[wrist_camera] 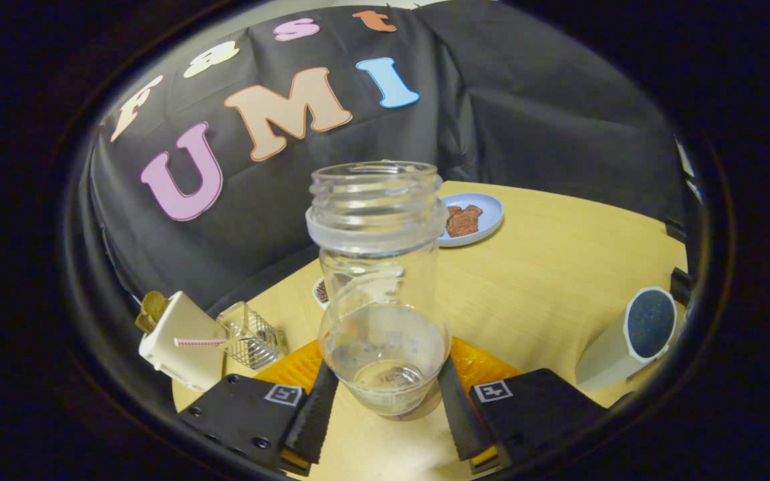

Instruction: Take the bottle from table, then pour the juice into the cup, finally place the bottle on the coaster

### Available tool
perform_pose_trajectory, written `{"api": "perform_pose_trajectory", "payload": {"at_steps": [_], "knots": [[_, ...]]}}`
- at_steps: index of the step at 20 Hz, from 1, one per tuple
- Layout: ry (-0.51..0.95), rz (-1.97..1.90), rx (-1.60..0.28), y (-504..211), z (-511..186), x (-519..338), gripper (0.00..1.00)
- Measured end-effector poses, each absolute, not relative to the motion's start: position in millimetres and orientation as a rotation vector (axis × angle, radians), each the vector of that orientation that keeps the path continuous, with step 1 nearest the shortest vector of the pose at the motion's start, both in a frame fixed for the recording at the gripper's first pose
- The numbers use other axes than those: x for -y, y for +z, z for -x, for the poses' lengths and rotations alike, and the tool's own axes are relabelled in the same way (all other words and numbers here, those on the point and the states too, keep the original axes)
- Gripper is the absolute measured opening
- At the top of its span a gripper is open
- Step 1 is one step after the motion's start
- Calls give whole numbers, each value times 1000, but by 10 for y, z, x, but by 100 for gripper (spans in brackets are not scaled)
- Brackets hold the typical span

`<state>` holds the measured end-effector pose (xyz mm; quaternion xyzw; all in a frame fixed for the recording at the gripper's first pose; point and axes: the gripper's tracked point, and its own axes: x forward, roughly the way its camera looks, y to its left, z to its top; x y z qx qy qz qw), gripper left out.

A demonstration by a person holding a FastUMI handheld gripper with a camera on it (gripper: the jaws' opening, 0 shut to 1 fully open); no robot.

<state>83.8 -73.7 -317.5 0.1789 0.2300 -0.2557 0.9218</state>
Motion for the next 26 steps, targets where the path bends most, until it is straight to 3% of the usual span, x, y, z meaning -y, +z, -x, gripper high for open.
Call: {"api": "perform_pose_trajectory", "payload": {"at_steps": [11,26], "knots": [[-526,-206,-531,-3481,-948,662,100],[-479,-146,-473,-3118,-935,487,100]]}}
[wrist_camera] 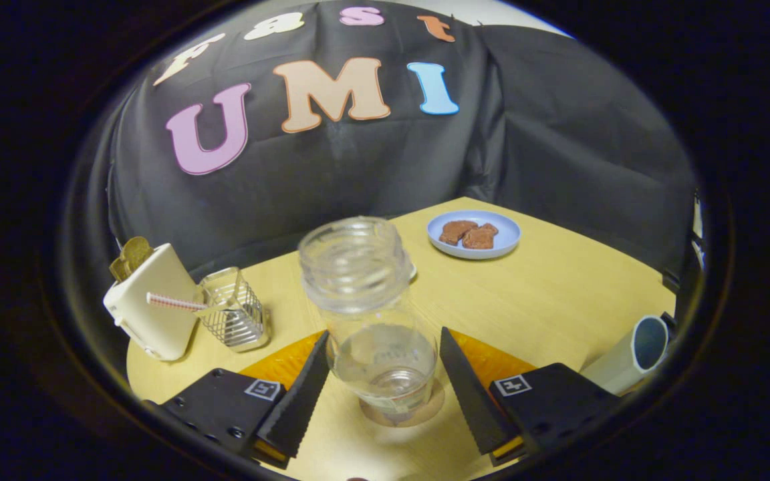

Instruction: Take the bottle from table, then pour the juice into the cup, finally place the bottle on the coaster

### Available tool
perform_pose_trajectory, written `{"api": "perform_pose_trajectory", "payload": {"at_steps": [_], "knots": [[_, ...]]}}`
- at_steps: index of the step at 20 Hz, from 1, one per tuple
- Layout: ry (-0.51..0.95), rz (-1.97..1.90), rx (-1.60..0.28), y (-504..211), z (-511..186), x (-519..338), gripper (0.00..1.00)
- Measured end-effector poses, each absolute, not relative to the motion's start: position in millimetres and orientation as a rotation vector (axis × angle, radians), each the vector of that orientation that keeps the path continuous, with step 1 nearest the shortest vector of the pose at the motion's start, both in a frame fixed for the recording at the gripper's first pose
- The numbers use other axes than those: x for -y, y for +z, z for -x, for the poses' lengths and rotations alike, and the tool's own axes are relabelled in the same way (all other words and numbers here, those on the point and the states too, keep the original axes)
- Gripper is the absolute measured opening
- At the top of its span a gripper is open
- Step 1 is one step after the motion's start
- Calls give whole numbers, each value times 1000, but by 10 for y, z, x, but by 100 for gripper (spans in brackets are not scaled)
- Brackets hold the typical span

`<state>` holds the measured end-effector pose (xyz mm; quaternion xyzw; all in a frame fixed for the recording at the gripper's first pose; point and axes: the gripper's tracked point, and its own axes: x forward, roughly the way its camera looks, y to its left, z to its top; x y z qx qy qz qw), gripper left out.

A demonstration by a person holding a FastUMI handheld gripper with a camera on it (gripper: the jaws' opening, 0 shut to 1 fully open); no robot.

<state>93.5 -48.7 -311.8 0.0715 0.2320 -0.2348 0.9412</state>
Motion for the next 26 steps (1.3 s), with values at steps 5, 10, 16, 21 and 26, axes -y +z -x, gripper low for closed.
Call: {"api": "perform_pose_trajectory", "payload": {"at_steps": [5,10,16,21,26], "knots": [[-447,-121,-405,-2684,-1017,442,100],[-438,-123,-310,-2068,-1037,517,100],[-402,-127,-159,-1147,-1016,676,100],[-359,-88,-72,-486,-946,845,100],[-348,-101,-8,-65,-879,1093,100]]}}
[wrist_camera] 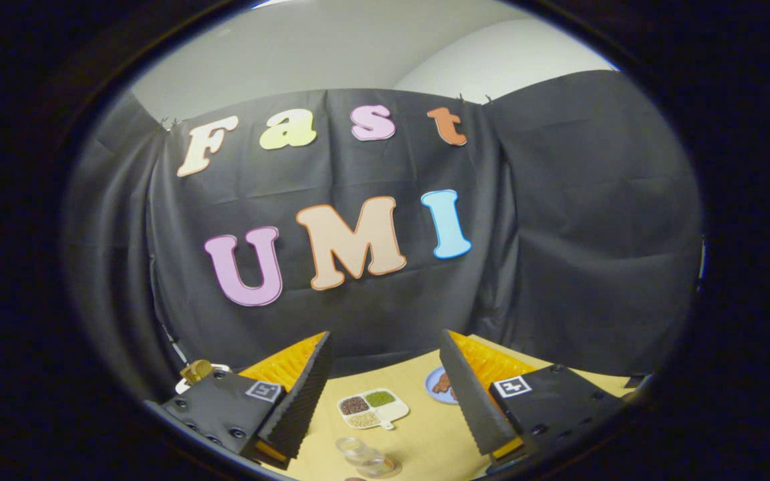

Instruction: Take the bottle from table, then pour the juice into the cup, finally place the bottle on the coaster

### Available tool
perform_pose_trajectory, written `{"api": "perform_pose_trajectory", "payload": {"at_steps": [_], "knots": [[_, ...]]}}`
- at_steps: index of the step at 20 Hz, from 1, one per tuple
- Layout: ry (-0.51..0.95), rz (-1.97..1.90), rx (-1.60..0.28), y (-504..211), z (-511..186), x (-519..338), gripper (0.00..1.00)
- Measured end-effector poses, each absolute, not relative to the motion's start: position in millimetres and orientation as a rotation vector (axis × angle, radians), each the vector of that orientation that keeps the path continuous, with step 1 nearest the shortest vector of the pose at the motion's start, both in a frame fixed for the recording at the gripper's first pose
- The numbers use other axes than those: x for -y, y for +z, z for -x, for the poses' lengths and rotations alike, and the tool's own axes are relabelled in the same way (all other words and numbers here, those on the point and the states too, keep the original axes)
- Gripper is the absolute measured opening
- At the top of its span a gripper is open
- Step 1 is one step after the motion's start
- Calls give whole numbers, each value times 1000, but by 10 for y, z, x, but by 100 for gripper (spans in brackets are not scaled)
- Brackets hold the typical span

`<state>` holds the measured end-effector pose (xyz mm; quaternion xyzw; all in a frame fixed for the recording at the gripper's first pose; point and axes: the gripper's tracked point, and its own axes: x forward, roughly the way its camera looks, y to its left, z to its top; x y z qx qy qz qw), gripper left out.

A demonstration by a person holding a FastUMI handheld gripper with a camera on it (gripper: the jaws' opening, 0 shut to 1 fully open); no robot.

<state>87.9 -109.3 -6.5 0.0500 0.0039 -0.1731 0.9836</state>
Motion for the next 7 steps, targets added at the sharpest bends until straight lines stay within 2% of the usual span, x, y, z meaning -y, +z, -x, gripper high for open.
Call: {"api": "perform_pose_trajectory", "payload": {"at_steps": [7], "knots": [[-346,-114,25,204,-788,1411,100]]}}
